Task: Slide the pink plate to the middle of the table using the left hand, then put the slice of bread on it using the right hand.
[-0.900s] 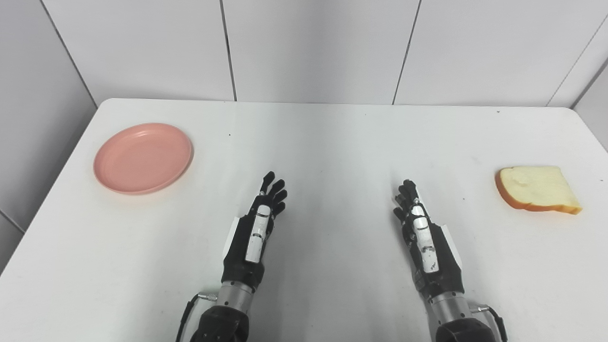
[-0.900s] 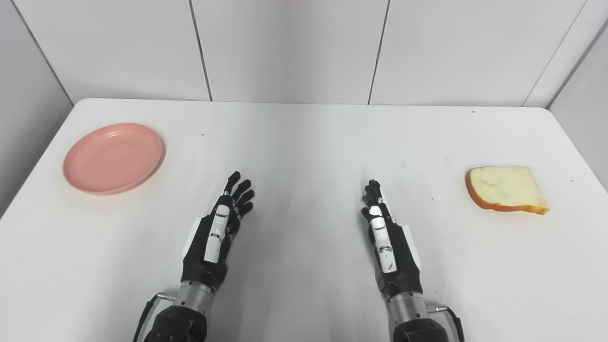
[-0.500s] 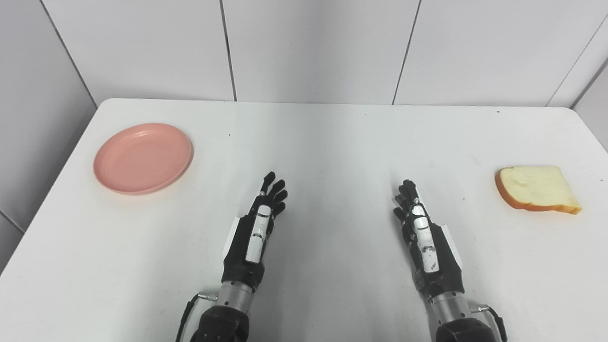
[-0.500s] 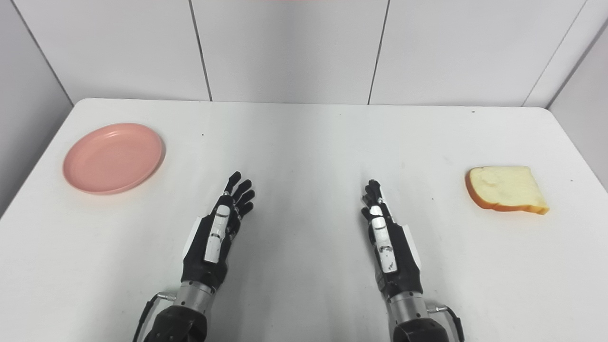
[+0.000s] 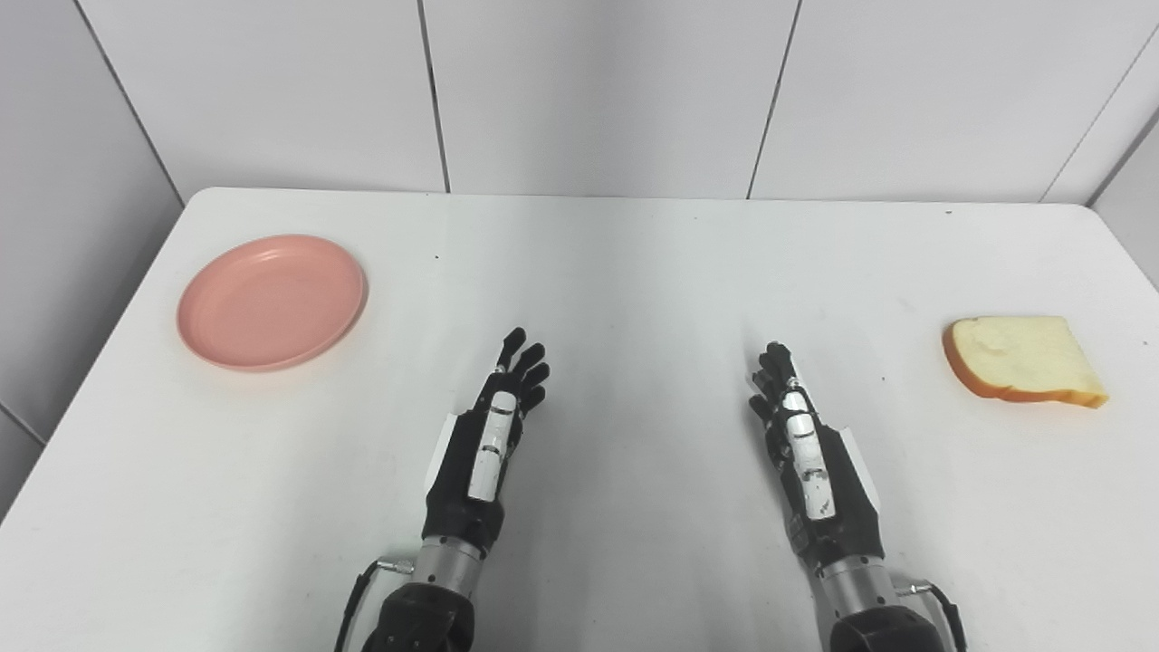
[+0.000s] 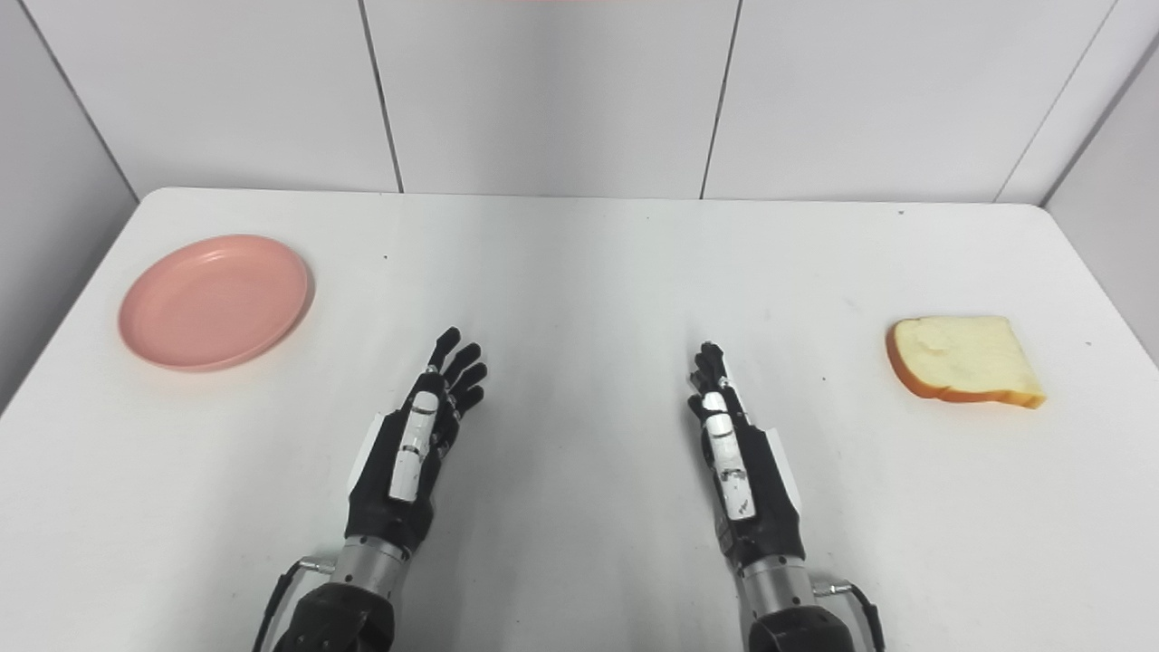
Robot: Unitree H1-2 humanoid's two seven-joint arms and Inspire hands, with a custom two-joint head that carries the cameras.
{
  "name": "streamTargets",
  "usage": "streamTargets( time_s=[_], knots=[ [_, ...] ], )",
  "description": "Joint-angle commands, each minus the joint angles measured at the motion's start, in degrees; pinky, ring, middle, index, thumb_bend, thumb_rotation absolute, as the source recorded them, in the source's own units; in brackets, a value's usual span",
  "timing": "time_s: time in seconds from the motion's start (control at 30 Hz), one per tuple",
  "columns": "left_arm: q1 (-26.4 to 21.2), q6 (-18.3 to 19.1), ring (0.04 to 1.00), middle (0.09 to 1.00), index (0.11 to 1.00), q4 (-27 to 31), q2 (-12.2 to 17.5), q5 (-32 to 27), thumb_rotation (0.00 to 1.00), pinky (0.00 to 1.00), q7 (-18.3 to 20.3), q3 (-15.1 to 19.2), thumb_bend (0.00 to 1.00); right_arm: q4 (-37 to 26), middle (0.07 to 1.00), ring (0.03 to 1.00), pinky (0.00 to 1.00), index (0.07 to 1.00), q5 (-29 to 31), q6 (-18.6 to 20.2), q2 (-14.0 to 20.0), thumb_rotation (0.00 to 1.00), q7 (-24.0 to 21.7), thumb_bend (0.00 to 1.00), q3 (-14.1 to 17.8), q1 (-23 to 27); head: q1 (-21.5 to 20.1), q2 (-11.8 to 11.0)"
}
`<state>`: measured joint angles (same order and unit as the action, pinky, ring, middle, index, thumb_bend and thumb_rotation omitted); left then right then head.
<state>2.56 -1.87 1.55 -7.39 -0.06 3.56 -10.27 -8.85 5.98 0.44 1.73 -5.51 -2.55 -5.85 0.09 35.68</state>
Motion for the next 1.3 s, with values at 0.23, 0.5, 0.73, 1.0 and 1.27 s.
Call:
streamTargets(
  time_s=[0.23,0.5,0.73,1.0,1.27],
  knots=[
    [2.1,0.5,0.928,0.938,0.941,-2.8,0.7,-0.5,1.0,0.93,0.2,0.5,0.41,2.6,0.999,0.996,1.0,0.983,0.1,-0.2,-1.3,1.0,0.4,0.33,-0.3,-2.0,0.3,0.1],
    [2.2,-0.3,0.922,0.934,0.935,-3.3,0.6,-0.4,1.0,0.93,0.1,0.5,0.41,2.1,1.0,0.997,1.0,0.99,0.4,0.3,-1.4,1.0,0.3,0.31,-0.3,-2.1,0.5,-0.2],
    [2.2,-1.0,0.925,0.938,0.936,-4.8,-0.2,-0.5,1.0,0.93,0.1,0.2,0.41,5.5,1.0,1.0,1.0,0.996,1.1,-3.1,0.4,1.0,-1.5,0.34,0.1,-1.3,6.1,-3.0],
    [0.3,-6.3,0.929,0.95,0.952,-10.5,-0.7,1.6,1.0,0.92,-0.2,-0.9,0.37,7.9,1.0,1.0,1.0,0.997,2.2,-4.7,1.9,1.0,-2.8,0.36,1.3,-0.6,11.8,-6.7],
    [-0.4,-2.6,0.96,0.979,0.984,-9.6,0.4,2.1,1.0,0.96,1.5,-2.2,0.37,10.2,1.0,1.0,1.0,1.0,4.0,-6.2,2.5,1.0,-4.0,0.34,2.1,0.1,13.0,-7.6]
  ],
)
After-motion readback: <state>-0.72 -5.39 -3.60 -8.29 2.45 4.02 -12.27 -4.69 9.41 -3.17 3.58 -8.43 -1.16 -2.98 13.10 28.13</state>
